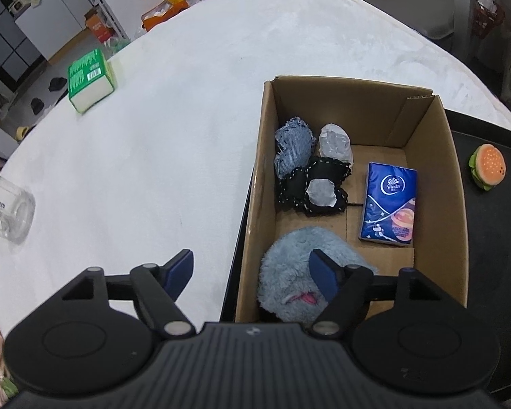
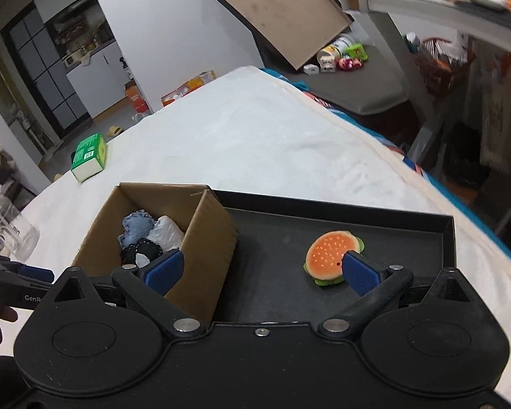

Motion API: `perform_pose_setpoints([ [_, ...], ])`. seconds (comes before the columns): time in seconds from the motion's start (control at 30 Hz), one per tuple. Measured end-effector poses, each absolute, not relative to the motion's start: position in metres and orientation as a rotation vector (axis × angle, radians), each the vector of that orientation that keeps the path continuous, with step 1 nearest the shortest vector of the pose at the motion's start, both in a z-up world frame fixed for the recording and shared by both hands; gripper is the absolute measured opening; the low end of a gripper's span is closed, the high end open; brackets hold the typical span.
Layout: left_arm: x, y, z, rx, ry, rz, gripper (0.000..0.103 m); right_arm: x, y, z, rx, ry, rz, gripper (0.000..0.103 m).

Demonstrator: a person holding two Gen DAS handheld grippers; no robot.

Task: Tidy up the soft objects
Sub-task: 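Open the left tool while the right tool moves toward the burger plush, then lower the right tool onto the burger plush on the tray and grasp it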

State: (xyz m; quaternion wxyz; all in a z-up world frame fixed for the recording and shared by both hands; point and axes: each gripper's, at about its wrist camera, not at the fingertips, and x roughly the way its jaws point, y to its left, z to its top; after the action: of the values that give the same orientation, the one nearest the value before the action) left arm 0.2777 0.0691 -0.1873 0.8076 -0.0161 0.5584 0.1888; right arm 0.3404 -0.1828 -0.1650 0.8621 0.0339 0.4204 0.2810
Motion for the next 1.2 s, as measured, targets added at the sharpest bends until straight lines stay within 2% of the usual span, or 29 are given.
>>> perform_pose_setpoints([
  [0.7, 0.307, 0.057, -0.180, 0.085, 1.197, 0.391, 0.076, 0.387, -0.198, -0.227, 0.141, 1.029, 0.421, 0.100],
  [0.97, 0.310, 0.058, -0.178, 0.098, 1.200, 0.396, 0.076, 0.390, -0.189, -0.236, 0.103, 1.025, 0.420, 0.099],
  [1.07, 0.309, 0.059, -0.175, 0.104, 1.199, 0.397, 0.076, 0.390, -0.186, -0.240, 0.076, 1.039, 0.438, 0.084],
  [1.13, 0.309, 0.059, -0.172, 0.104, 1.195, 0.392, 0.076, 0.388, -0.185, -0.241, 0.059, 1.055, 0.455, 0.050],
  [1.2, 0.309, 0.059, -0.170, 0.102, 1.188, 0.389, 0.076, 0.385, -0.184, -0.243, 0.026, 1.082, 0.457, 0.030],
])
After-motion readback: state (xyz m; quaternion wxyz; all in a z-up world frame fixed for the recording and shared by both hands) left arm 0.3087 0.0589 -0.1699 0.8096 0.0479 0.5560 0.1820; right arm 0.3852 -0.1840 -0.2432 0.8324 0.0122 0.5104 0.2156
